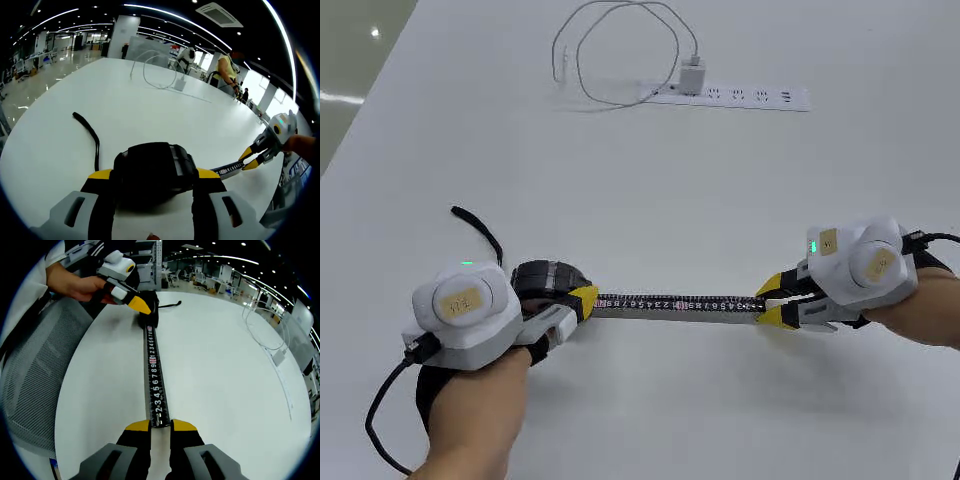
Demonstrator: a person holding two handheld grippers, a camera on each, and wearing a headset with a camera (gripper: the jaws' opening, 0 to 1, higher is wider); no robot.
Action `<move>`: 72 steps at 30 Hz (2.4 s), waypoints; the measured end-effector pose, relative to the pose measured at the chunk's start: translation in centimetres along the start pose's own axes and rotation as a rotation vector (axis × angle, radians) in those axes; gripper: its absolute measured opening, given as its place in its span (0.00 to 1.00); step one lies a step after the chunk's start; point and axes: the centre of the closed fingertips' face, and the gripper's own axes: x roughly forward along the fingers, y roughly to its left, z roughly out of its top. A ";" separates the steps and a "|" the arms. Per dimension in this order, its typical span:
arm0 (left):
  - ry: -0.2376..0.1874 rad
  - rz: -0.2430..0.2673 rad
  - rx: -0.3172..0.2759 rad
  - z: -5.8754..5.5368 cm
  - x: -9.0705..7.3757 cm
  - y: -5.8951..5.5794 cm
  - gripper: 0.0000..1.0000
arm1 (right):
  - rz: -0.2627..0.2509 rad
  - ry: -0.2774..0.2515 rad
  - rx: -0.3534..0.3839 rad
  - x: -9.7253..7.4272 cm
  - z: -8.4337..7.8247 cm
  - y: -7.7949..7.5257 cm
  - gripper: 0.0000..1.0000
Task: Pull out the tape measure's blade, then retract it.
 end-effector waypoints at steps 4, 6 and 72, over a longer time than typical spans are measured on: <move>0.000 -0.001 -0.003 0.0 0.0 0.0 0.58 | 0.000 -0.002 -0.003 0.2 0.3 0.0 0.09; 0.001 -0.003 -0.005 0.0 0.0 0.0 0.58 | 0.003 -0.007 -0.001 0.3 0.4 0.0 0.09; -0.002 -0.016 -0.034 0.1 -0.2 0.0 0.58 | 0.051 -0.079 -0.019 3.9 6.1 0.2 0.09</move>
